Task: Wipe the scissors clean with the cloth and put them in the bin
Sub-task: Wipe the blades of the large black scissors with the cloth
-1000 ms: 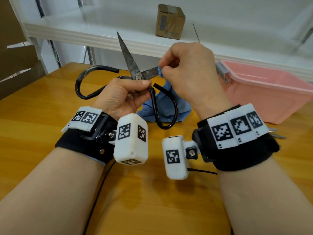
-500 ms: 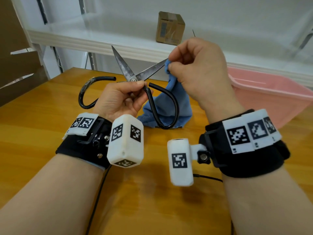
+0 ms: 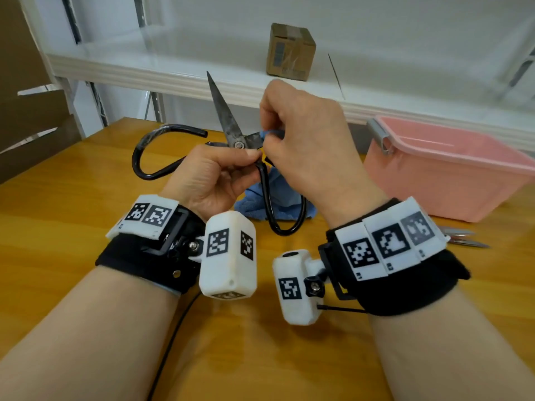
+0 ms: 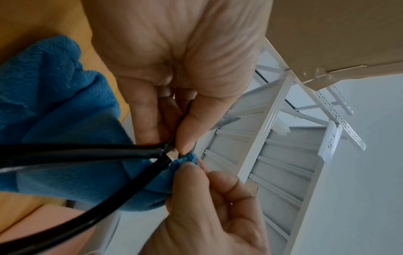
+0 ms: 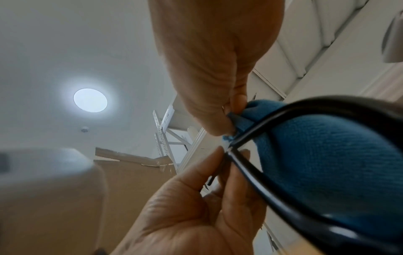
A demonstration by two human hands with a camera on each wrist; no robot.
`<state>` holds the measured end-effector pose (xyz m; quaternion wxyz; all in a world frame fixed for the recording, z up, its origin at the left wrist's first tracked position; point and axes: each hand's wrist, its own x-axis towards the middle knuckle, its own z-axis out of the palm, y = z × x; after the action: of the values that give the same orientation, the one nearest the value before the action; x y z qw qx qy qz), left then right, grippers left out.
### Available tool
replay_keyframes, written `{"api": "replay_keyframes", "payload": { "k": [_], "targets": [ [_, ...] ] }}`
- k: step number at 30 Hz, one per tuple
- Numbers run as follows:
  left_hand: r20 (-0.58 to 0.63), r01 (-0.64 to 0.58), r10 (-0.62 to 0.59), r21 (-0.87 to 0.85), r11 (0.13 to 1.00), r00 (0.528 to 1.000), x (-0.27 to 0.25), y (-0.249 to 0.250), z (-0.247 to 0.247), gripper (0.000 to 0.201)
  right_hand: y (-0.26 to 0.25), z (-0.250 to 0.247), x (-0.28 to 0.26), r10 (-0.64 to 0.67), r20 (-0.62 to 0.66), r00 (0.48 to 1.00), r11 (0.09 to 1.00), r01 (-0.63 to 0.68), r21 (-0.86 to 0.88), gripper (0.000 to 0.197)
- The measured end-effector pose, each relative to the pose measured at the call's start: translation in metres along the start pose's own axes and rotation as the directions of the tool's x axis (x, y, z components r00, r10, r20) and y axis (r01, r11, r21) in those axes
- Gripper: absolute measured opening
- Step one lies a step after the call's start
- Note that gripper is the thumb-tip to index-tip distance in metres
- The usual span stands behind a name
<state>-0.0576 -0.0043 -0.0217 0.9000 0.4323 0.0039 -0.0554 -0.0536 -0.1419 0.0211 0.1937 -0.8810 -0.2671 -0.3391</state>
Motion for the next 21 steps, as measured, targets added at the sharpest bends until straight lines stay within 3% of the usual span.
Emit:
{"api": "replay_keyframes", "payload": {
  "k": [7, 15, 21],
  "targets": [
    [-0.026, -0.005, 0.006, 0.044, 0.999, 1.000, 0.0003, -0.0031, 0.0036, 0.027, 0.0088, -0.0015, -0.0007, 0.161, -0.091, 0.983, 0.987, -0.160, 0.021, 0.021],
    [-0.048, -0.011, 0.013, 0.037, 0.999, 0.999, -0.0020, -0.0030, 0.0060, 0.027, 0.0089, 0.0008, -0.0006, 0.183, -0.091, 0.979, 0.981, -0.188, -0.052, 0.020],
    [-0.062, -0.012, 0.015, 0.053, 0.999, 0.998, -0.0030, -0.0014, 0.0062, 0.023, 0.0067, 0.0007, -0.0014, 0.193, -0.071, 0.979, 0.981, -0.192, 0.031, 0.019]
  ]
}}
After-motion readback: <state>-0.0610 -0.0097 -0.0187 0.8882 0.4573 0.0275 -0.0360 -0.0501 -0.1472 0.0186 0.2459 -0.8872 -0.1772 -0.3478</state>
